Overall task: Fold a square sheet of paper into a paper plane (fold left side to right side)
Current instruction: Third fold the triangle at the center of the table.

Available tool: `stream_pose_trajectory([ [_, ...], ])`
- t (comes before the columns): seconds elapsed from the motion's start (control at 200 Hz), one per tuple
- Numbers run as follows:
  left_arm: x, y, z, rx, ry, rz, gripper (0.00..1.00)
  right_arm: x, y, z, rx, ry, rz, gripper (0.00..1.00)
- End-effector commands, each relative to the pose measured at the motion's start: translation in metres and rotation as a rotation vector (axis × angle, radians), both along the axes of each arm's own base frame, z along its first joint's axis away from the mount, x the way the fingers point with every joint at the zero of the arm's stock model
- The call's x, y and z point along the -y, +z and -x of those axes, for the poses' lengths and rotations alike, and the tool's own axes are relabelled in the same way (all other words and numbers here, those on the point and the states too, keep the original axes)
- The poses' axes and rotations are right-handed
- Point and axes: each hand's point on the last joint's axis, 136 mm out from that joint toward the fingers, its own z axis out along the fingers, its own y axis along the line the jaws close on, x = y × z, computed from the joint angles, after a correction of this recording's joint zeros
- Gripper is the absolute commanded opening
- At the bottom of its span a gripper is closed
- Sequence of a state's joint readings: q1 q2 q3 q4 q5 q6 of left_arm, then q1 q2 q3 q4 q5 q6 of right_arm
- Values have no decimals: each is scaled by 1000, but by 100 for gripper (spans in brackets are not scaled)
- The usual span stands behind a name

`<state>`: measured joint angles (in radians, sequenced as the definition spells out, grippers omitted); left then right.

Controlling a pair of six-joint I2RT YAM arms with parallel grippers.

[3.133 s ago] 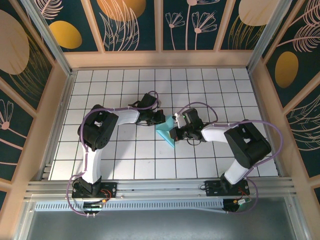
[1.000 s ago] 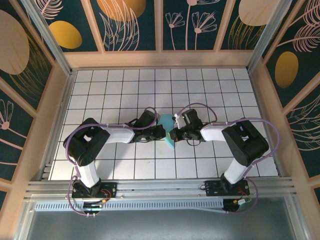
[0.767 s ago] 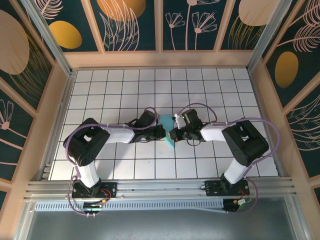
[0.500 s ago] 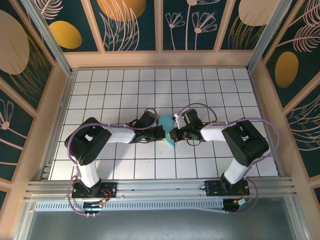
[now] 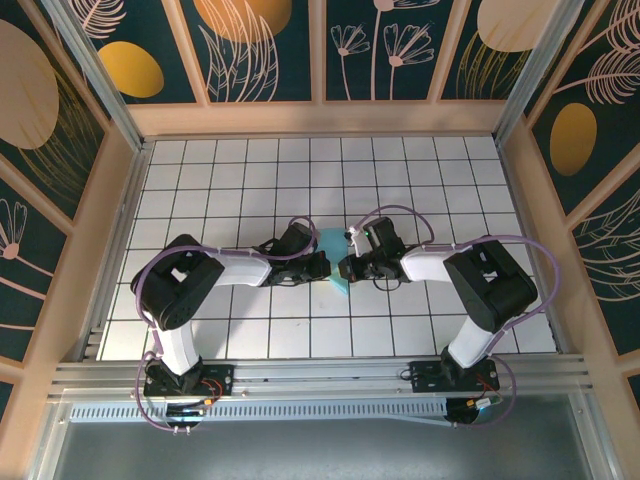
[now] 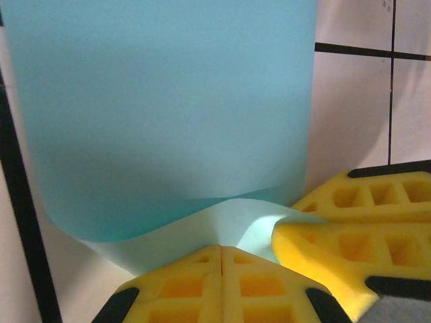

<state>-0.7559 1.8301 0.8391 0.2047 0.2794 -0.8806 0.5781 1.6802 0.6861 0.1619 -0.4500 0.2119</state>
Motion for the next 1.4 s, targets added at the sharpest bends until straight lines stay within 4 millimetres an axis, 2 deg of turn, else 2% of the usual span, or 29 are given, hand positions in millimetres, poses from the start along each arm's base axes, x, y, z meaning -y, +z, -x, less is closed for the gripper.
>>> stream_pose_trajectory([
  [0.0, -14, -26, 9, -50, 12, -97, 0, -3, 24, -14, 19, -24, -34, 16],
  [0.185, -14, -27, 9, -54, 18, -93, 0, 1, 44, -19, 30, -49, -25, 25],
  [0.215, -14, -27, 8, -54, 20, -92, 0, 11, 45, -26, 29, -83, -17, 26],
  [0.26, -14, -27, 8, -53, 19, -93, 0, 15, 49, -26, 26, -91, -16, 28],
  [0.4, -14, -26, 8, -53, 17, -93, 0, 11, 63, -8, -38, -52, -77, 31],
  [0.47, -14, -25, 8, -49, 19, -91, 0, 5, 65, 7, -106, -16, -125, 24],
  [0.631, -14, -24, 7, -47, 24, -90, 0, -3, 53, 36, -239, 17, -187, 8],
  [0.751, -14, -25, 7, -50, 26, -89, 0, -4, 44, 40, -267, 5, -182, 2],
  [0.901, -14, -26, 7, -53, 24, -91, 0, -7, 40, 38, -283, 2, -189, 0],
  [0.976, -14, -25, 7, -52, 26, -92, 0, -12, 36, 45, -300, 23, -180, 0],
  [1.396, -13, -24, 6, -52, 24, -93, 0, -5, 17, 64, -353, 21, -142, 0],
])
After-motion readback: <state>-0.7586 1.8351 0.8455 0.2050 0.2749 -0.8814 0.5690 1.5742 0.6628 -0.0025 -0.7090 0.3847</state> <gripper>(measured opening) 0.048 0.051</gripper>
